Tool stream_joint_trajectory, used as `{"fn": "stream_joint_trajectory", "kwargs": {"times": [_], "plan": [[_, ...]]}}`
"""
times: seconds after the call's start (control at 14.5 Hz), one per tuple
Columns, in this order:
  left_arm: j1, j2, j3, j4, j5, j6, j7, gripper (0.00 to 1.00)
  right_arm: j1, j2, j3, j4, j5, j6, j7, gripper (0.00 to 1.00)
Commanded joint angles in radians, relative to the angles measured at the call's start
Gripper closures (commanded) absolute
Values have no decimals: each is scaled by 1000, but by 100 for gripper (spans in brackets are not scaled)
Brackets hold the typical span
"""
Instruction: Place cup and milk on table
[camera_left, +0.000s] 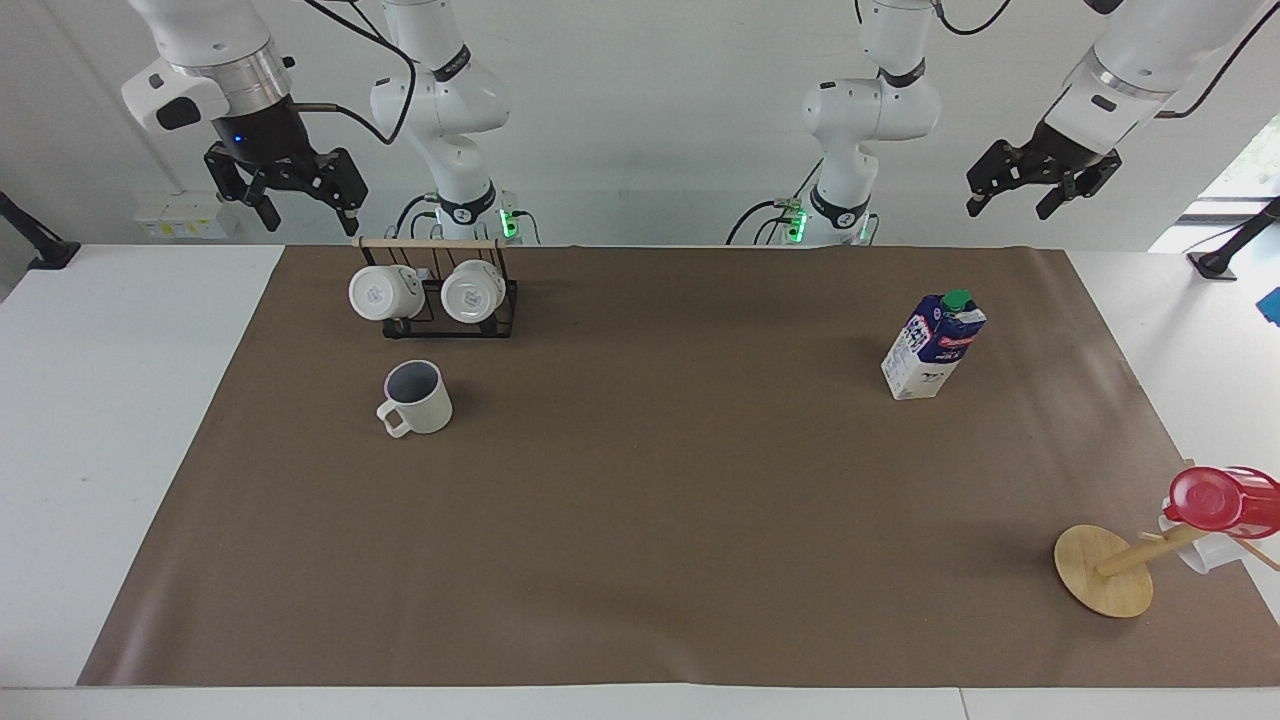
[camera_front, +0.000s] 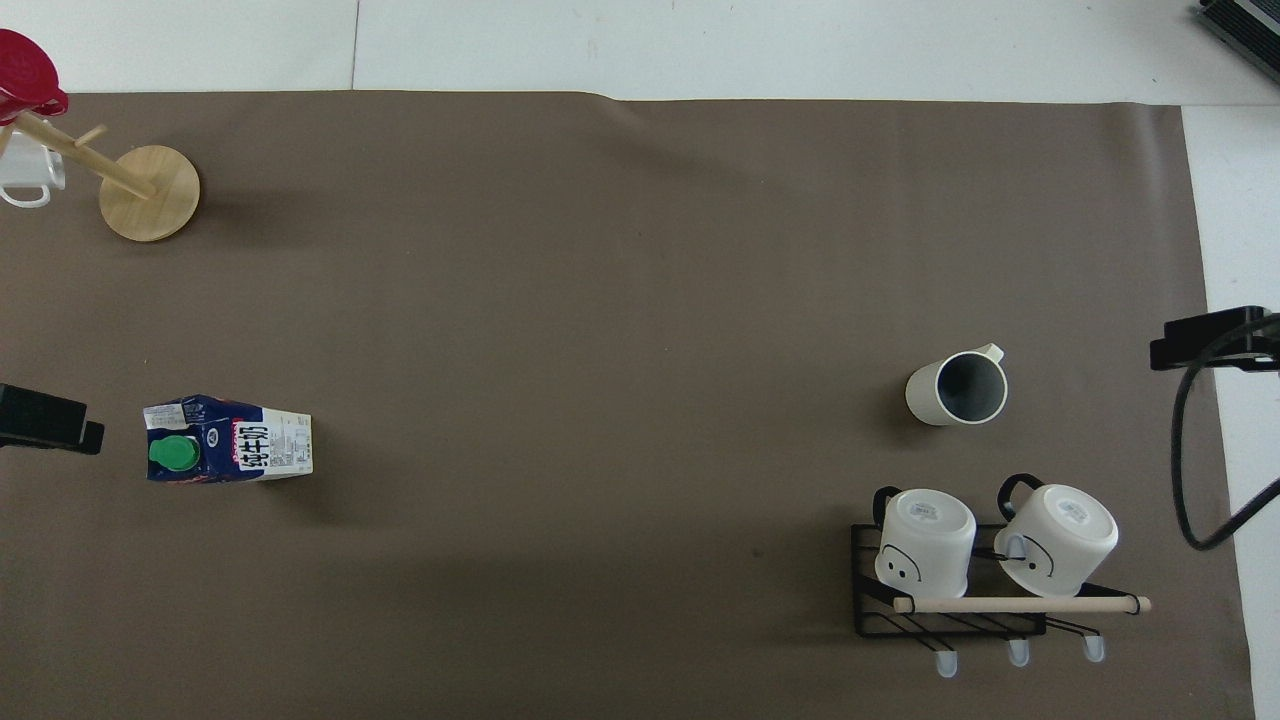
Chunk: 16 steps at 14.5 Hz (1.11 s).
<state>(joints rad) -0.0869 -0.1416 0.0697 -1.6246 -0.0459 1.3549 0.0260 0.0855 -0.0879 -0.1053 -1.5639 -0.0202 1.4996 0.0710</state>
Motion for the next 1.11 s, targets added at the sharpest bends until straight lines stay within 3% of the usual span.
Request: {"fn": "stream_joint_trajectory", "kwargs": {"times": [0.0, 1.04], "plan": [[-7, -1, 2, 17, 20, -17, -9, 0, -1, -13, 4, -8, 11, -9, 24, 0], [-7, -1, 2, 17, 20, -17, -9, 0, 0, -24, 4, -28, 11, -7, 30, 0]]}}
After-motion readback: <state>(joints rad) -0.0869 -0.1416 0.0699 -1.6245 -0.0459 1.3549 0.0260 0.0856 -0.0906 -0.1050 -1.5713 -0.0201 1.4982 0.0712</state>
